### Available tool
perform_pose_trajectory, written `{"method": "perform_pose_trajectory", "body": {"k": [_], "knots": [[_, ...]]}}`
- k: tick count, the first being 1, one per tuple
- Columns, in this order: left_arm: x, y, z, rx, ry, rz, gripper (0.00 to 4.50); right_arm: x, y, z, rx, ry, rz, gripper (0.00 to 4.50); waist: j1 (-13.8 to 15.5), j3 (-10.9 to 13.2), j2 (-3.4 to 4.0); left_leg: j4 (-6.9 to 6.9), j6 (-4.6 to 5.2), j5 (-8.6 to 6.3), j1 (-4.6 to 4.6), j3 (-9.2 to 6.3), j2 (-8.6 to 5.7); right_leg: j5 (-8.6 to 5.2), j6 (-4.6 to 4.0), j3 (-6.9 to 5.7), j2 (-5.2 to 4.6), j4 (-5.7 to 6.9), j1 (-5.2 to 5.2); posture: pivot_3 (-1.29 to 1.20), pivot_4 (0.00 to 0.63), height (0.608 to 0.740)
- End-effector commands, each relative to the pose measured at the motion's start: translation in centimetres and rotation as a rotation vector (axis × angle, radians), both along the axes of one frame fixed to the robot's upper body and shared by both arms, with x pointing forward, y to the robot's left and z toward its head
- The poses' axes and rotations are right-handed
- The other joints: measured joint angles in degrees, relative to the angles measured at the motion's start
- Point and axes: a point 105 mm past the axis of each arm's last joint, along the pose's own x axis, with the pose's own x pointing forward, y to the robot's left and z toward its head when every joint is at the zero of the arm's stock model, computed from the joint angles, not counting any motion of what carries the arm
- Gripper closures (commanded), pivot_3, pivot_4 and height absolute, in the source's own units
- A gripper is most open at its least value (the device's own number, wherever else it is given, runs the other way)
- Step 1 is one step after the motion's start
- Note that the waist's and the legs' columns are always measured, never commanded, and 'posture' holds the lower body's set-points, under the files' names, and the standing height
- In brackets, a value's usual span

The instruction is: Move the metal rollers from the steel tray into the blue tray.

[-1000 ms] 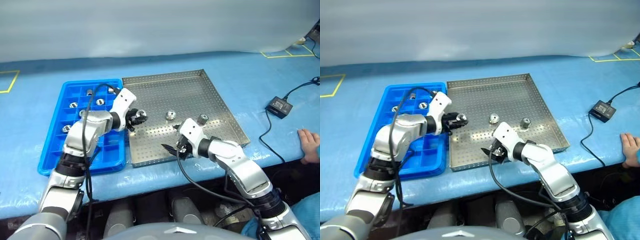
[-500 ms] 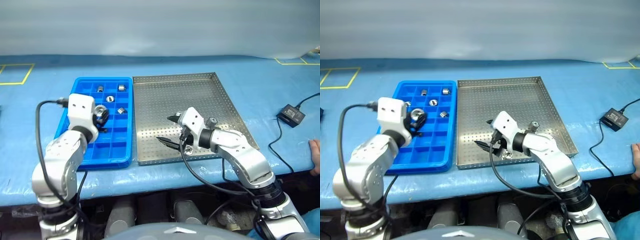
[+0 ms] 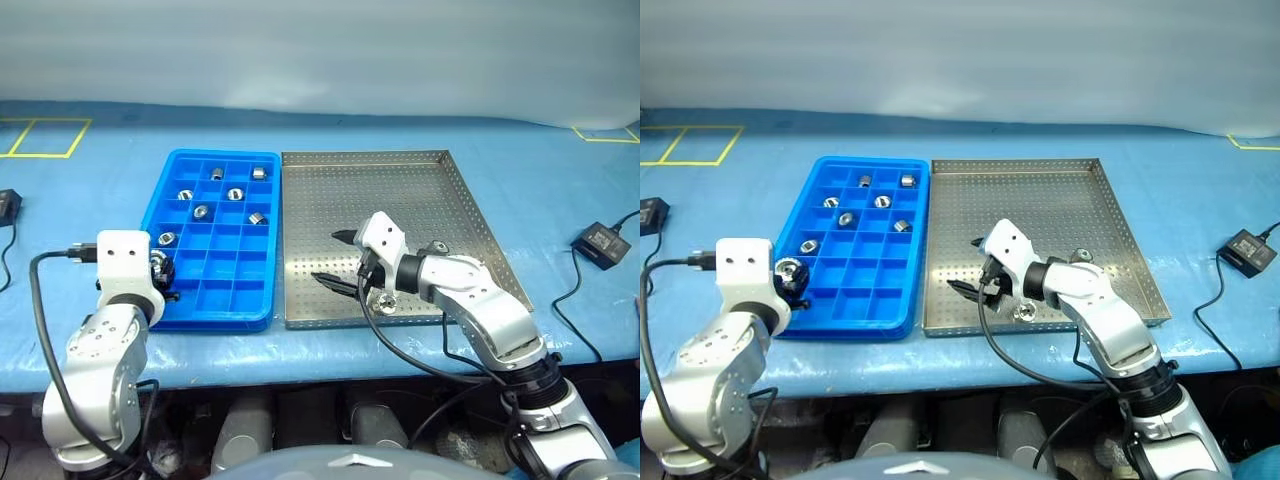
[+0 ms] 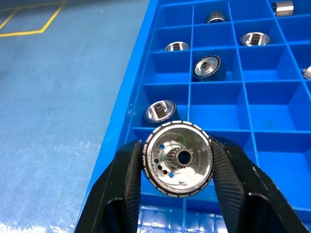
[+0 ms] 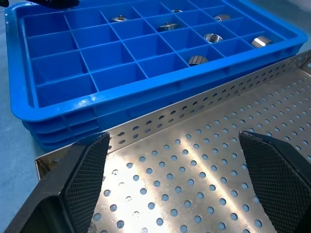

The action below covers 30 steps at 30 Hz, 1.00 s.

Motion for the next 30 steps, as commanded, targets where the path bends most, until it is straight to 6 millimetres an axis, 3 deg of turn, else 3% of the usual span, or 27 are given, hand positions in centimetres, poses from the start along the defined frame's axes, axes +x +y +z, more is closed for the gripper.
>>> {"method": "perform_pose_trajectory", "body": {"k": [1,6,11,14,16,19,26,30], "knots": [[-0.9,0.9,0.8,0.028,-0.035,0.048,2.70,0.3,-0.1,1.0,0.005,-0.043,-0.008,0.00,0.02,0.00,0.00,0.00,0.00,0.00,-0.01,-0.01,0.00,-0.01,-0.01,-0.03,-0.01,0.00,0.00,0.12,0.150,0.740],[-1.8,1.3,-0.1,0.032,0.004,0.049,2.70,0.7,-0.1,1.0,0.005,-0.051,-0.025,0.00,0.14,0.00,0.00,0.00,-0.01,0.00,-0.01,-0.04,0.00,-0.02,-0.03,-0.11,-0.08,0.00,-0.01,0.11,0.150,0.740],[-1.8,1.0,-0.1,0.059,0.016,0.005,1.11,0.8,0.0,1.3,0.002,-0.071,-0.031,0.00,0.13,0.00,0.00,0.00,-0.01,-0.01,-0.01,-0.04,0.01,-0.03,-0.05,-0.16,-0.12,-0.02,-0.03,0.11,0.150,0.740],[-0.9,0.4,1.7,0.031,-0.103,-0.003,0.12,0.6,0.1,1.4,-0.003,-0.085,-0.026,0.00,0.20,0.00,0.00,-0.02,-0.02,-0.01,-0.02,-0.05,0.01,-0.03,-0.08,-0.18,-0.13,-0.02,-0.04,0.12,0.150,0.740],[-0.2,0.3,4.1,-0.078,-0.280,0.027,0.12,0.6,0.2,1.6,0.000,-0.090,-0.022,0.00,0.45,0.01,-0.02,0.00,-0.02,-0.01,-0.05,-0.07,0.00,-0.03,-0.08,-0.23,-0.17,-0.04,-0.03,0.12,0.150,0.740],[-0.8,3.4,4.9,-0.027,-0.341,0.217,0.12,0.7,0.2,1.6,-0.001,-0.097,-0.025,0.00,0.52,-0.01,-0.03,0.01,-0.02,-0.01,-0.06,-0.09,-0.05,-0.02,-0.09,-0.36,-0.30,-0.05,0.02,0.11,0.150,0.740],[-4.4,9.5,3.1,0.082,-0.262,0.628,0.12,0.8,0.1,1.5,-0.002,-0.100,-0.040,0.00,0.40,0.00,-0.08,-0.11,0.00,-0.01,-0.07,-0.13,-0.07,-0.05,-0.15,-0.39,-0.23,-0.06,0.01,0.11,0.150,0.740],[-3.7,9.0,1.4,0.071,-0.177,0.576,0.12,0.7,0.0,1.5,-0.004,-0.103,-0.049,0.00,0.65,-0.03,-0.13,0.01,0.00,-0.01,-0.05,-0.13,-0.09,-0.04,-0.12,-0.40,-0.26,-0.06,0.06,0.10,0.150,0.740]]}}
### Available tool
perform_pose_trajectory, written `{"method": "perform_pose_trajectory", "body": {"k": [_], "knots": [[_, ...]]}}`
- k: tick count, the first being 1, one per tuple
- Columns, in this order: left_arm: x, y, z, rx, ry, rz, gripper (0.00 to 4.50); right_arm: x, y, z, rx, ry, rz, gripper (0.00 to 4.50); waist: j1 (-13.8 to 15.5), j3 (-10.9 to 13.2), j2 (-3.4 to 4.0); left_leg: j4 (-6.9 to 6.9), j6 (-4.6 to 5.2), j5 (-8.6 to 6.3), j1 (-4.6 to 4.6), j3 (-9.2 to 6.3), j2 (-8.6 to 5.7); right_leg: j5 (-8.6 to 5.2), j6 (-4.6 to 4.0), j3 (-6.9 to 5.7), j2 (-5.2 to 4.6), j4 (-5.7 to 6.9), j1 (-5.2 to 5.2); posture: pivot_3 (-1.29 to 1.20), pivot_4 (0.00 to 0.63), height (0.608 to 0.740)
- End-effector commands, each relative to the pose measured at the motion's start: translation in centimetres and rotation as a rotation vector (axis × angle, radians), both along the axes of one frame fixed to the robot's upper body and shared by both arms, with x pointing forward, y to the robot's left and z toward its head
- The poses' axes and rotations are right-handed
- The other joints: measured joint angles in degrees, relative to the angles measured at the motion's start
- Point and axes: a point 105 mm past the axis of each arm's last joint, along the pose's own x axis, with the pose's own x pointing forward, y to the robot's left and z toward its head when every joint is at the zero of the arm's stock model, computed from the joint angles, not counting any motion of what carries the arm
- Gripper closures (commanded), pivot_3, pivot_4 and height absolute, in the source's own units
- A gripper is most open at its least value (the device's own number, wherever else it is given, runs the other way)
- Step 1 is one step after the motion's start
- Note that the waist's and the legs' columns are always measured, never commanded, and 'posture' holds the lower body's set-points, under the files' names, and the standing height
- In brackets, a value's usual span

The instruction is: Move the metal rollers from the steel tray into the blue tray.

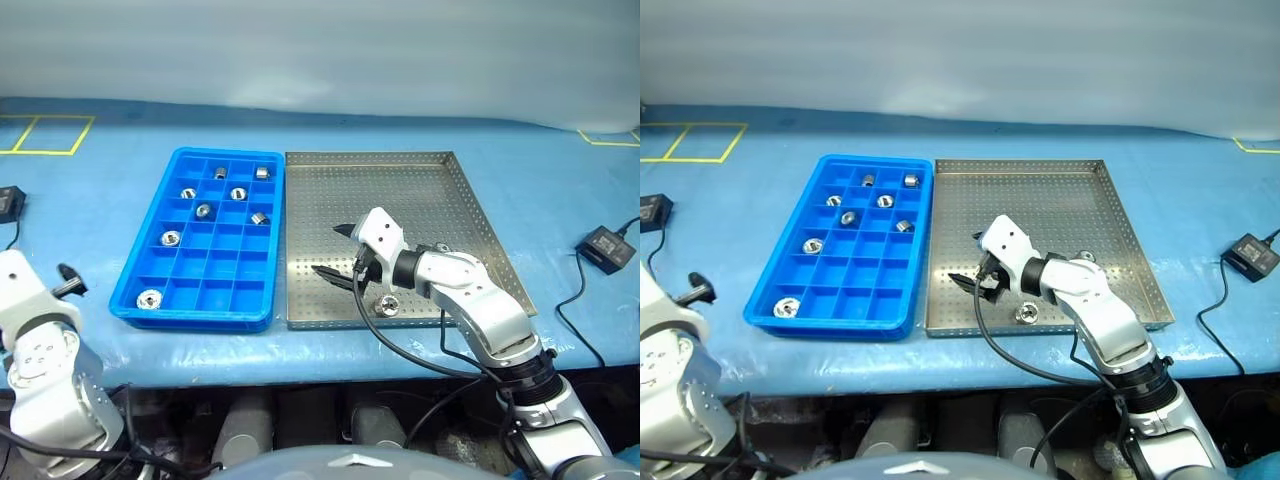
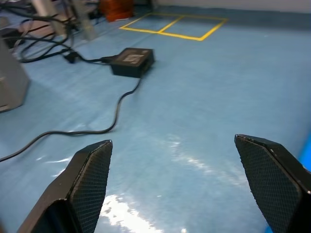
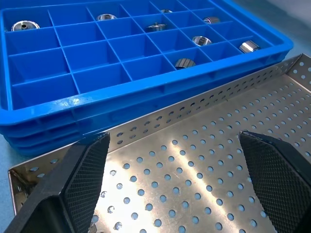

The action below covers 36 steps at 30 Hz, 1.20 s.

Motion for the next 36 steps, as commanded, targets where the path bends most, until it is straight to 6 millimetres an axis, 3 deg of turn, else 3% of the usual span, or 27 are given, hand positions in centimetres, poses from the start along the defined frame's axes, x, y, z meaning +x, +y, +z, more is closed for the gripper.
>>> {"method": "perform_pose_trajectory", "body": {"k": [1,6,16,31,36], "knots": [[1.1,-1.1,-0.6,-0.004,0.031,-0.082,0.12,0.0,-0.1,1.3,0.016,-0.058,-0.004,0.00,0.20,-0.01,-0.02,0.02,0.00,0.00,0.01,0.00,-0.01,0.00,0.01,-0.01,-0.03,0.00,0.00,0.09,0.150,0.740],[3.0,-3.5,-0.8,-0.056,0.012,-0.241,0.12,0.0,-0.2,1.4,0.017,-0.064,-0.013,0.00,0.04,-0.03,-0.07,0.06,-0.01,0.00,0.03,0.01,-0.01,0.01,0.00,-0.11,-0.18,0.00,-0.09,0.08,0.150,0.740],[3.1,-4.1,0.5,-0.036,0.005,-0.246,0.12,0.2,-0.4,1.1,-0.010,-0.070,-0.032,0.00,-0.47,-0.03,-0.07,-0.16,0.00,0.00,-0.02,0.01,-0.01,-0.03,-0.07,-0.16,-0.15,0.00,-0.06,0.08,0.150,0.740],[2.0,-3.9,-2.8,-0.131,0.116,-0.237,0.12,0.6,0.0,1.6,0.002,-0.086,-0.034,0.00,-0.39,-0.03,-0.07,-0.12,-0.01,0.00,-0.02,-0.01,-0.02,-0.02,-0.05,-0.18,-0.17,0.00,-0.05,0.10,0.150,0.740],[2.7,-5.8,-3.9,-0.209,0.122,-0.327,0.12,0.7,0.0,1.8,0.008,-0.093,-0.039,0.00,-0.40,-0.05,-0.04,-0.12,-0.01,0.00,0.01,0.00,-0.02,-0.03,-0.05,-0.17,-0.18,0.01,-0.04,0.10,0.150,0.740]]}}
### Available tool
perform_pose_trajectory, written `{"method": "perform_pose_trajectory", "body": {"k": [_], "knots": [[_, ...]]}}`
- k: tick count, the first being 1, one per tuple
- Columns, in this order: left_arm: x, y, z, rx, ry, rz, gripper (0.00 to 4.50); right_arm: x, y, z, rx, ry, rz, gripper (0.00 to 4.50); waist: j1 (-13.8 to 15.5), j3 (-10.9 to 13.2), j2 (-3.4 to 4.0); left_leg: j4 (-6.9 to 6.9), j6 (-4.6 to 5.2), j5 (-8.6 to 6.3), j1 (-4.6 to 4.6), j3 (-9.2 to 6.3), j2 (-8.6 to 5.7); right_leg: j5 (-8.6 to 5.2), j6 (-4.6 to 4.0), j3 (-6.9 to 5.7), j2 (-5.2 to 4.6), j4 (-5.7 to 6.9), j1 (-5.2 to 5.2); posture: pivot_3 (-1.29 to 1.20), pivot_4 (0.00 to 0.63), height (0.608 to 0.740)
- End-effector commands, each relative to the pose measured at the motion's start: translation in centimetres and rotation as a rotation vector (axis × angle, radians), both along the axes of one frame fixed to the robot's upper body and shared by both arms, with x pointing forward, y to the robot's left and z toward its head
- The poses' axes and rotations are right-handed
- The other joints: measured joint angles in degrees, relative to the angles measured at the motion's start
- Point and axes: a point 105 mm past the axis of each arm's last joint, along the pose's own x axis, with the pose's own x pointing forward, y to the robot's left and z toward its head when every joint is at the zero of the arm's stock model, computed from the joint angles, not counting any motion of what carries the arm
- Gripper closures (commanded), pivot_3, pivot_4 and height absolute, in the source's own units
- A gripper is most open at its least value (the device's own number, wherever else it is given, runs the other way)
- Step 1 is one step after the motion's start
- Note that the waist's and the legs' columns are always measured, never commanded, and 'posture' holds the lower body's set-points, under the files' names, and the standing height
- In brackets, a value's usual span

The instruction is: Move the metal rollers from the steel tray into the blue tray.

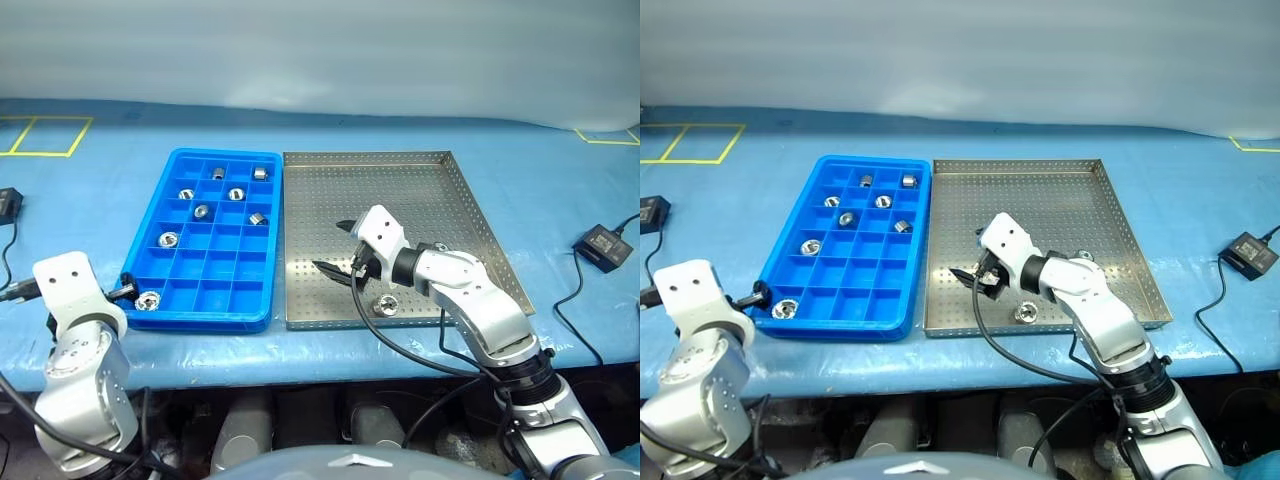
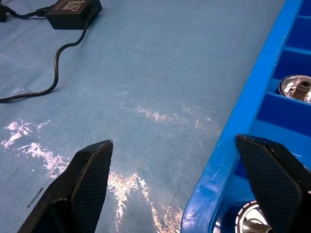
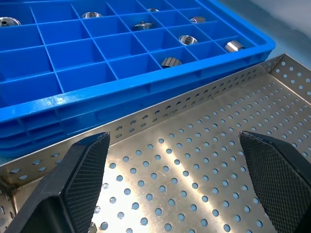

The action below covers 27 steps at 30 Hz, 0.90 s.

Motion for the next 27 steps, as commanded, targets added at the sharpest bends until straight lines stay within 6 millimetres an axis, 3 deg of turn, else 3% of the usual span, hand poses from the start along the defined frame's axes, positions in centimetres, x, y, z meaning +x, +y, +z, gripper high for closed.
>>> {"method": "perform_pose_trajectory", "body": {"k": [1,6,13,23,25,27], "knots": [[0.6,-1.9,-1.0,-0.082,0.009,-0.081,0.12,0.3,0.1,1.7,0.023,-0.066,-0.002,0.00,0.03,-0.01,0.02,0.00,0.00,0.00,0.01,0.01,-0.01,0.00,0.00,0.00,-0.01,0.00,0.01,0.10,0.150,0.740],[1.6,-5.0,-1.7,-0.200,-0.004,-0.209,0.12,0.7,0.0,2.0,0.027,-0.080,-0.021,0.00,0.25,0.02,-0.02,0.04,0.00,0.00,-0.02,-0.02,-0.02,0.00,0.01,-0.03,-0.03,-0.01,0.00,0.09,0.150,0.740],[2.0,-7.1,-1.4,-0.275,-0.034,-0.306,0.12,0.8,-0.1,1.9,0.027,-0.081,-0.030,0.00,1.20,0.01,-0.01,0.06,0.02,0.00,-0.03,-0.06,-0.10,0.00,0.01,-0.09,-0.11,-0.04,-0.04,0.09,0.150,0.740],[1.7,-3.3,1.9,-0.192,-0.179,-0.178,0.12,1.1,-0.7,1.7,0.021,-0.072,-0.054,0.00,0.65,0.02,-0.03,0.04,0.03,-0.01,-0.09,-0.15,-0.10,0.00,0.00,-0.22,-0.14,-0.08,0.05,0.09,0.150,0.740],[1.8,-3.2,2.8,-0.186,-0.220,-0.184,0.12,1.1,-0.7,1.7,0.025,-0.067,-0.054,0.00,0.43,0.03,-0.04,0.02,0.04,-0.01,-0.12,-0.13,-0.09,0.00,0.00,-0.20,-0.10,-0.08,0.03,0.10,0.150,0.740],[2.3,-4.1,4.9,-0.164,-0.337,-0.248,0.12,1.3,-0.8,1.5,0.025,-0.059,-0.061,0.00,0.44,0.03,-0.05,0.00,0.03,-0.01,-0.13,-0.13,-0.07,0.00,0.00,-0.20,-0.08,-0.09,0.02,0.10,0.150,0.740]]}}
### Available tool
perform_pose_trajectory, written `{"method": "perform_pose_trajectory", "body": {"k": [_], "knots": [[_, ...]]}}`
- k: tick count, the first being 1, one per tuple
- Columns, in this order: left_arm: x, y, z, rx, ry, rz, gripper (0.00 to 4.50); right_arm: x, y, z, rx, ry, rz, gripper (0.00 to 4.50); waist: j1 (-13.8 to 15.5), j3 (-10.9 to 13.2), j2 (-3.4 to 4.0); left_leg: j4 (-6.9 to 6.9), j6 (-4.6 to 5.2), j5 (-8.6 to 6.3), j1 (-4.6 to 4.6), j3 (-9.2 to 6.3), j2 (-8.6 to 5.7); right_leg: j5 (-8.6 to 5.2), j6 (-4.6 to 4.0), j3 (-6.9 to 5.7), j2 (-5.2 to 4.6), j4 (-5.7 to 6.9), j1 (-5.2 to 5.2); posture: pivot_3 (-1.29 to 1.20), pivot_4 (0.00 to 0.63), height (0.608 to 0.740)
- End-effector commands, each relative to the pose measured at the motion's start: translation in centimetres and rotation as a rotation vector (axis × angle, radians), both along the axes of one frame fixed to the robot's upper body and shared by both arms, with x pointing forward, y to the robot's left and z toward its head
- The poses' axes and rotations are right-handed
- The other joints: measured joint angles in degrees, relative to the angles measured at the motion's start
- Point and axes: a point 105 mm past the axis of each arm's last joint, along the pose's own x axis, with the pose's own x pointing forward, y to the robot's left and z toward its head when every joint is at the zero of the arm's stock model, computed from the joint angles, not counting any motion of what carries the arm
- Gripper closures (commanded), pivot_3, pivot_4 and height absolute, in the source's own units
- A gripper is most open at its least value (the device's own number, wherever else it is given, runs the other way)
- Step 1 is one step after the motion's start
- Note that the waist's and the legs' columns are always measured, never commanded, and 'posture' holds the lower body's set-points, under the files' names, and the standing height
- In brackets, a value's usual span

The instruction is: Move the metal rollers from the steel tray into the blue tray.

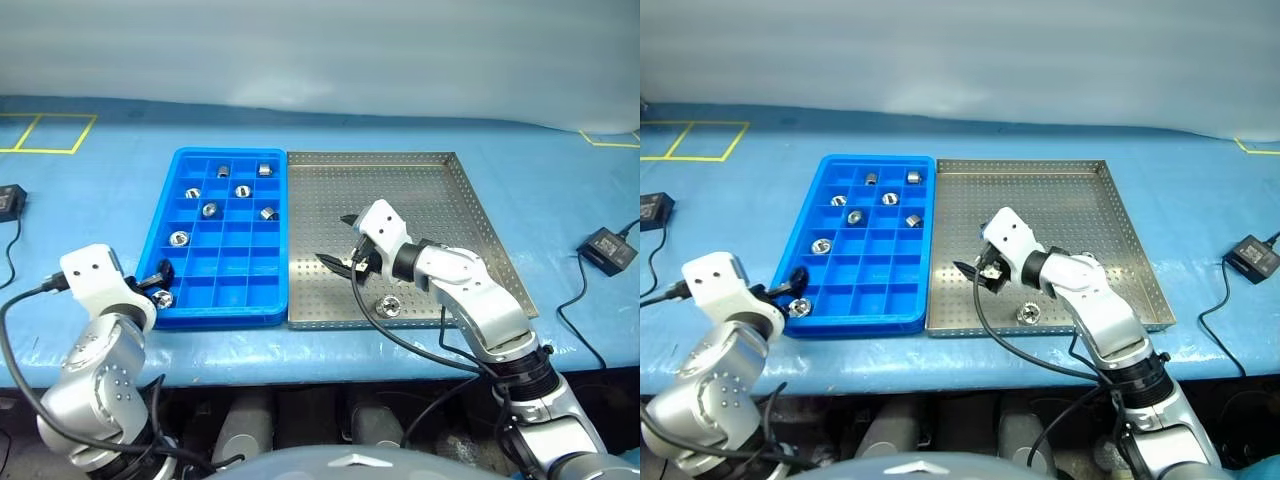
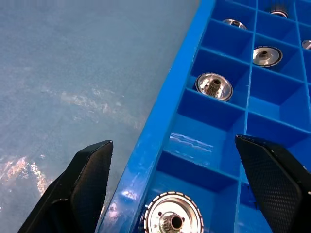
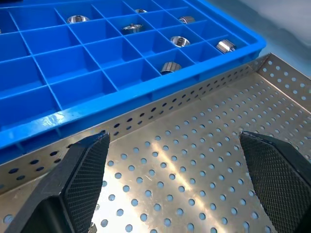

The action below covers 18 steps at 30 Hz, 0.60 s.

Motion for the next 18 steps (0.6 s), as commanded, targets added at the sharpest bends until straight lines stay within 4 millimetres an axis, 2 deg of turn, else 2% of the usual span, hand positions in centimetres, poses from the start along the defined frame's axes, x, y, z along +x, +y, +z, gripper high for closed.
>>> {"method": "perform_pose_trajectory", "body": {"k": [1,2,6,8,12,15,18], "knots": [[0.6,-1.3,4.7,0.064,-0.243,-0.074,0.12,0.3,-0.1,1.4,0.023,-0.050,-0.006,0.00,0.02,0.01,-0.01,0.00,0.00,0.00,0.00,0.00,0.00,0.00,0.00,0.00,0.00,0.00,0.00,0.10,0.150,0.740],[0.7,-1.8,5.2,0.069,-0.277,-0.105,0.12,0.5,-0.2,1.4,0.023,-0.049,-0.016,0.00,0.04,0.01,-0.01,0.00,-0.01,0.00,0.00,0.00,0.01,0.00,0.00,0.00,0.00,0.00,0.00,0.10,0.150,0.740],[2.1,-8.1,5.9,0.111,-0.362,-0.516,0.12,2.0,-1.9,0.9,0.011,-0.036,-0.179,0.00,0.21,0.01,-0.01,0.03,-0.01,0.00,0.01,0.04,-0.01,0.00,-0.01,0.03,-0.03,0.00,0.01,0.09,0.150,0.740],[2.6,-10.3,5.9,0.123,-0.396,-0.652,0.12,2.3,-2.5,0.7,0.005,-0.028,-0.221,0.00,0.23,0.01,0.00,0.03,-0.01,0.00,0.03,0.08,-0.03,0.00,-0.01,0.06,-0.08,0.01,-0.01,0.08,0.150,0.740],[4.5,-12.8,7.1,0.100,-0.578,-0.779,0.12,2.5,-3.5,0.5,-0.011,-0.017,-0.291,0.00,0.10,0.01,0.04,0.01,-0.01,-0.01,0.02,0.15,-0.02,0.01,-0.02,0.09,-0.14,0.01,-0.06,0.04,0.150,0.740],[6.0,-14.5,5.5,0.067,-0.503,-0.871,0.12,2.4,-4.8,0.6,-0.039,-0.025,-0.364,0.00,-0.44,0.01,0.06,-0.04,0.02,-0.01,-0.05,0.17,-0.01,0.00,-0.03,0.09,-0.10,-0.01,-0.13,0.00,0.150,0.740],[7.0,-16.8,5.0,0.040,-0.478,-0.987,0.12,1.8,-5.9,1.1,-0.059,-0.041,-0.412,0.00,-0.81,0.01,0.08,-0.05,0.06,-0.01,-0.16,0.14,-0.02,-0.01,-0.02,0.07,-0.03,-0.04,-0.18,-0.03,0.150,0.740]]}}
